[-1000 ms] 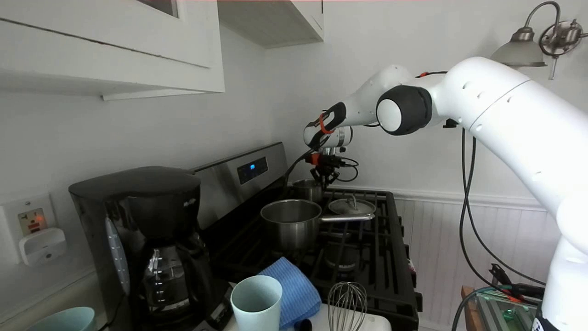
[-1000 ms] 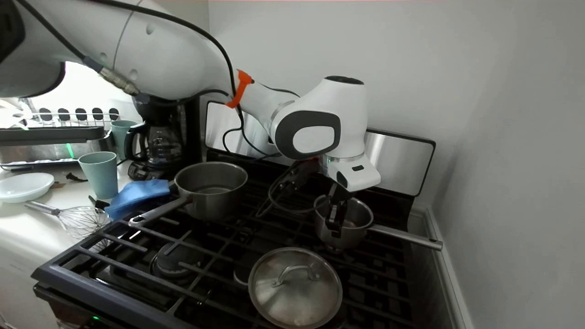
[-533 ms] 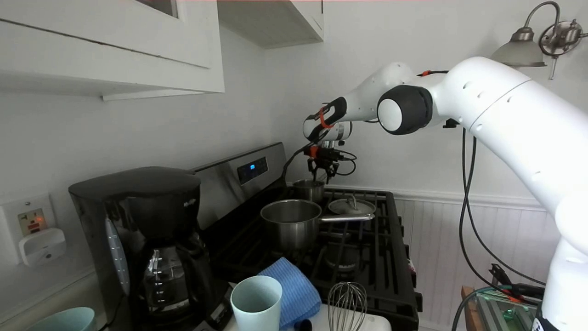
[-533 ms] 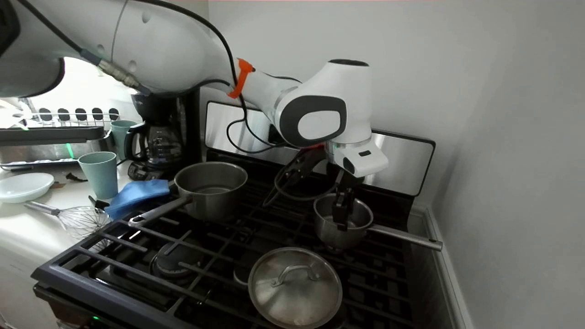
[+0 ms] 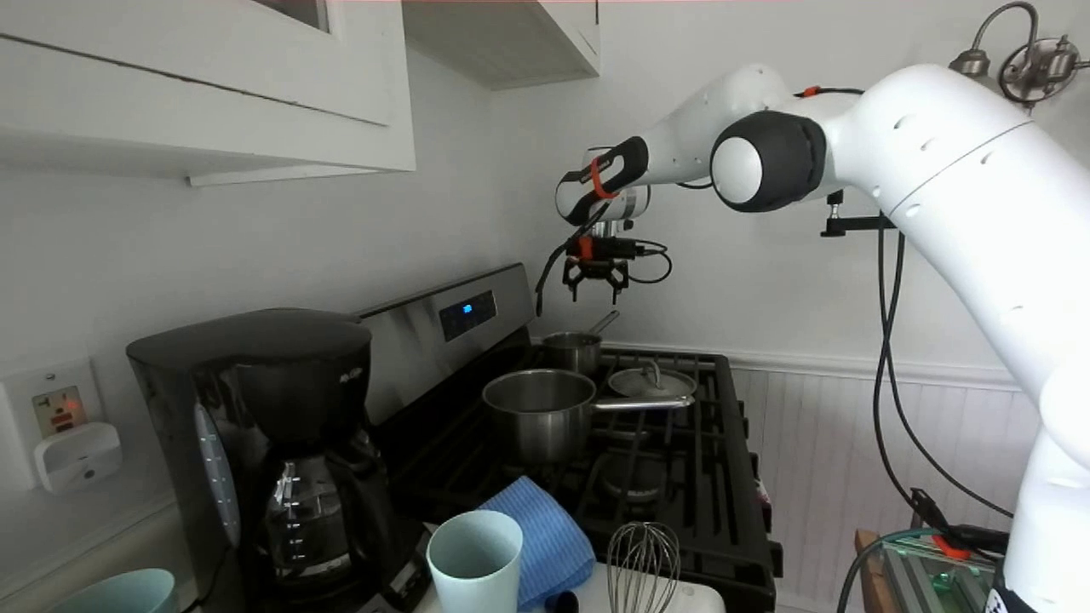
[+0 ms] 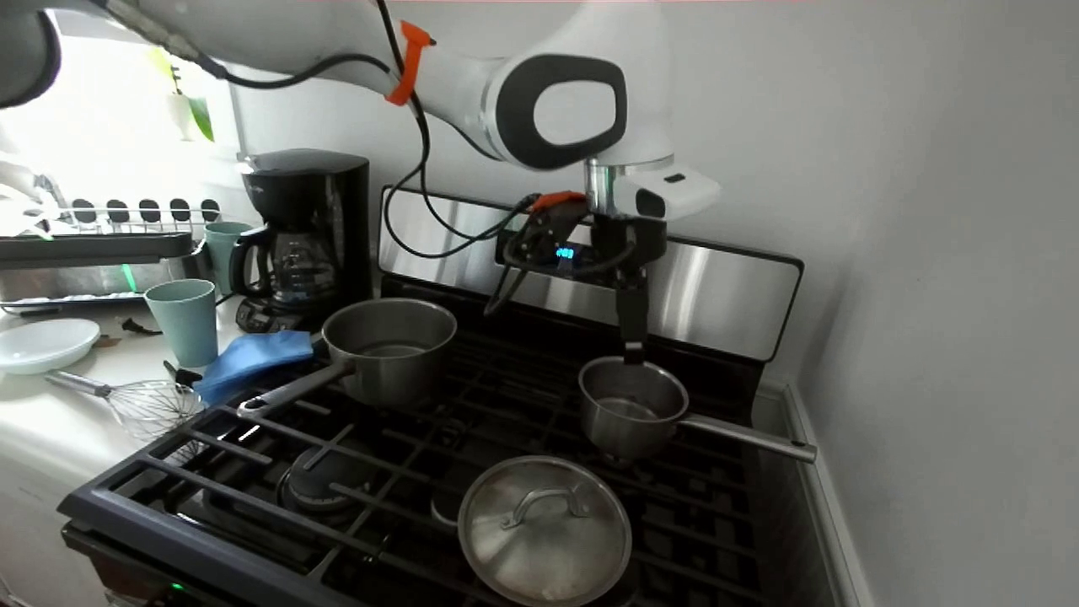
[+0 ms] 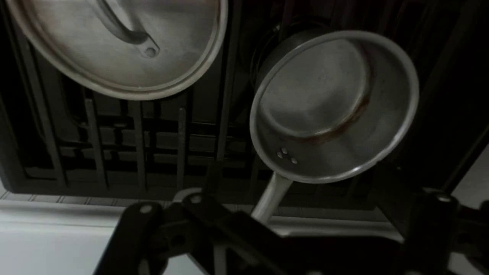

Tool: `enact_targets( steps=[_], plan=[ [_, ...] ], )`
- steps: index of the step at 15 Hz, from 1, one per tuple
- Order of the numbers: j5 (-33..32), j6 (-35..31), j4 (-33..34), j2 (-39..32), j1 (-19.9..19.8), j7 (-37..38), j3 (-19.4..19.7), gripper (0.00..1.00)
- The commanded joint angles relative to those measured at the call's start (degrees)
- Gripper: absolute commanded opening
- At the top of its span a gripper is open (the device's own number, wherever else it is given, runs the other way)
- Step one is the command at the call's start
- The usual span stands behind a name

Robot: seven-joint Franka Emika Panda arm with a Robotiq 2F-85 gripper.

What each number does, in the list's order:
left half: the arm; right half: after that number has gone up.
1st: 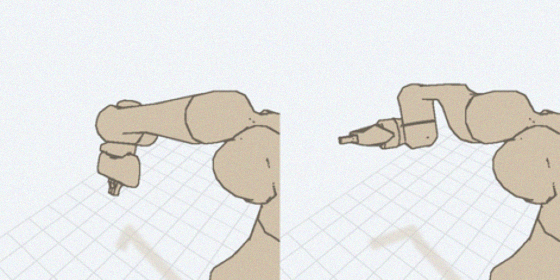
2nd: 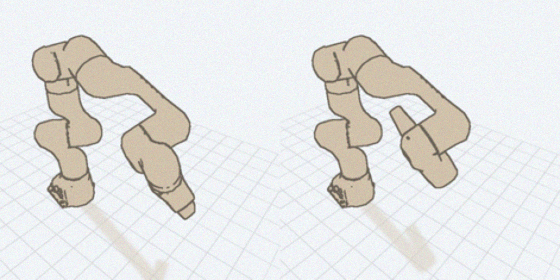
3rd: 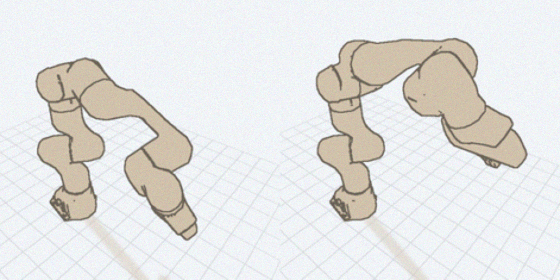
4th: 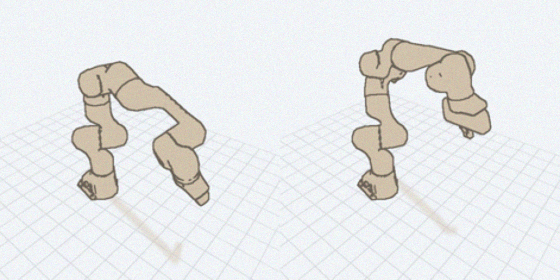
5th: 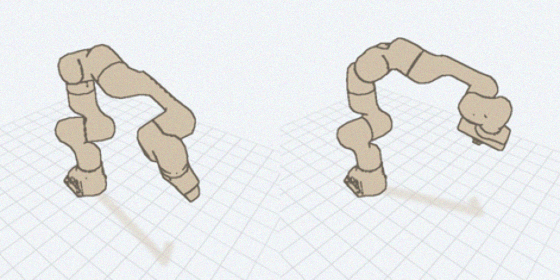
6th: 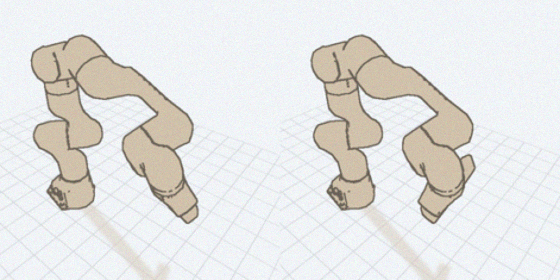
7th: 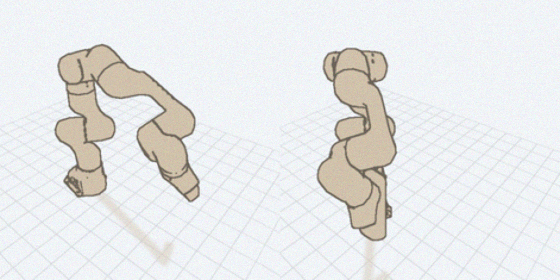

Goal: Pour the liquid from the silver pot on the right into the silver pot on the left.

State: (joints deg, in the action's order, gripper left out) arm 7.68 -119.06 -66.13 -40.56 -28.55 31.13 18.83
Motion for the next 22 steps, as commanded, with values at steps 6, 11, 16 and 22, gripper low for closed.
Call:
enact_targets(
  steps=[6, 11, 16, 22],
  plan=[
    [-9.62, 14.9, -13.29, 18.55, 5.05, -18.86, -0.02, 1.0],
    [-9.79, 17.84, -20.74, 28.24, 6.52, -26.12, -0.72, 1.0],
    [-6.14, 16.67, -27.16, 36.39, 7.24, -28.17, -1.31, 1.0],
    [-4.48, 15.94, -26.99, 37.94, 7.84, -27.58, -0.56, 1.0]
  ],
)
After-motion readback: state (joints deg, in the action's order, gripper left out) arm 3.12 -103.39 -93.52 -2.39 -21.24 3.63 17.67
